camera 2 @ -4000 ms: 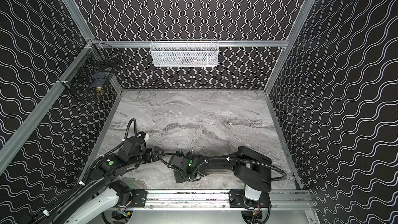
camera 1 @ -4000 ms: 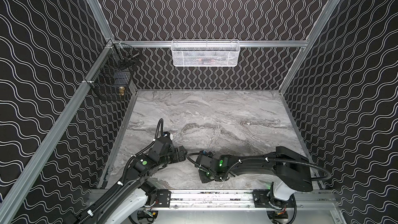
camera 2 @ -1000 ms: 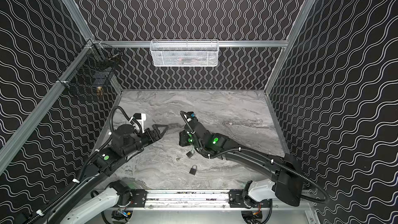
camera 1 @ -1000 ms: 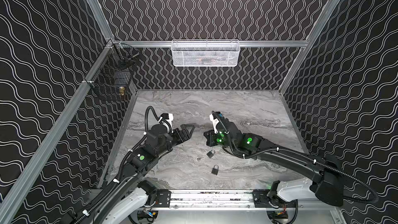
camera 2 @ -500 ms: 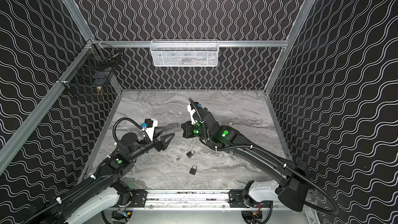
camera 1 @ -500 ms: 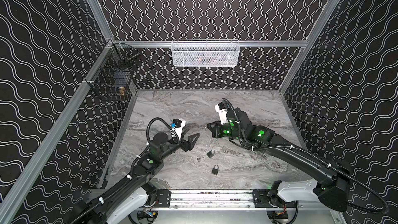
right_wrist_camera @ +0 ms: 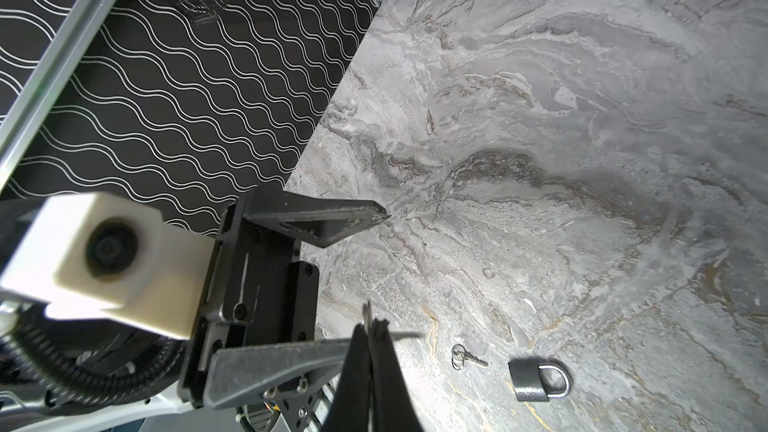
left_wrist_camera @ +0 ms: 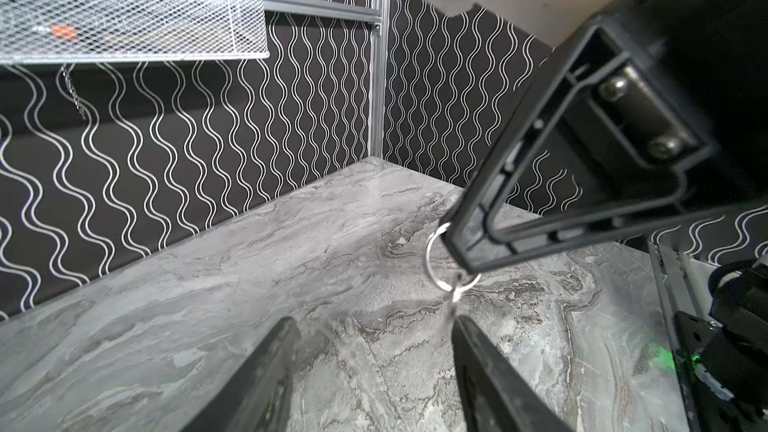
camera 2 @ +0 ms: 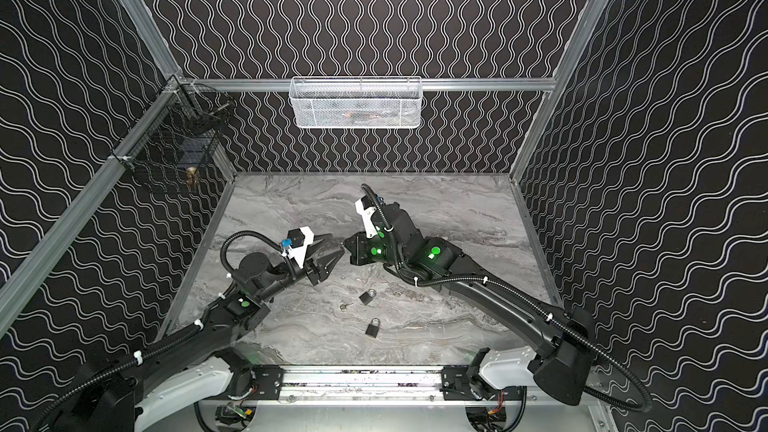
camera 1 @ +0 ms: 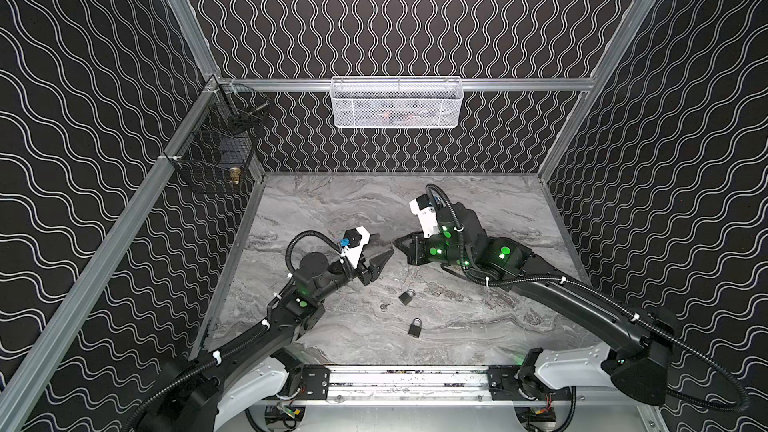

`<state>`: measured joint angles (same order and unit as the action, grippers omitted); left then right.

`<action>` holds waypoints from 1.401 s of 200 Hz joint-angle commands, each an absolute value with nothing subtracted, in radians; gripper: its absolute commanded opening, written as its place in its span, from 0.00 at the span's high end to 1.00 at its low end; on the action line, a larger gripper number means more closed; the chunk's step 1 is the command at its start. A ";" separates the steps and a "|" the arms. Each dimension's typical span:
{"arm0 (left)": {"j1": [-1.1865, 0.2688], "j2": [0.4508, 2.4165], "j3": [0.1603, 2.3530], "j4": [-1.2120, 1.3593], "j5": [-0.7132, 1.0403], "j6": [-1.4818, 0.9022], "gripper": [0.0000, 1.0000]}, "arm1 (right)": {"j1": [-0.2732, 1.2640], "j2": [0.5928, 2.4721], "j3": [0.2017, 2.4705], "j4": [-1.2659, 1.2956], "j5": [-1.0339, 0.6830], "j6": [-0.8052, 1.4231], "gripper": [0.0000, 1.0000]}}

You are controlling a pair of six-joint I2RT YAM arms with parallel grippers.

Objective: Unlock with the key

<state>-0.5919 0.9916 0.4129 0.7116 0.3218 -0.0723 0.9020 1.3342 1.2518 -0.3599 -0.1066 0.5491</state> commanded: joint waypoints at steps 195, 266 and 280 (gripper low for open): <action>-0.616 1.011 0.450 0.742 0.409 -0.025 1.00 | 0.901 1.307 1.217 -0.240 -0.133 0.594 1.00; -0.616 1.020 0.492 0.654 0.479 -0.042 1.00 | 0.866 1.294 1.193 -0.223 -0.187 0.550 0.91; -0.615 1.025 0.509 0.629 0.496 -0.042 1.00 | 0.850 1.285 1.182 -0.213 -0.218 0.542 0.89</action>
<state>-0.6155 1.0203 0.4847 0.6365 0.4454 -0.0494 0.8703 1.3014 1.1961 -0.2550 -0.1711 0.5671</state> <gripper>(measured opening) 0.056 0.095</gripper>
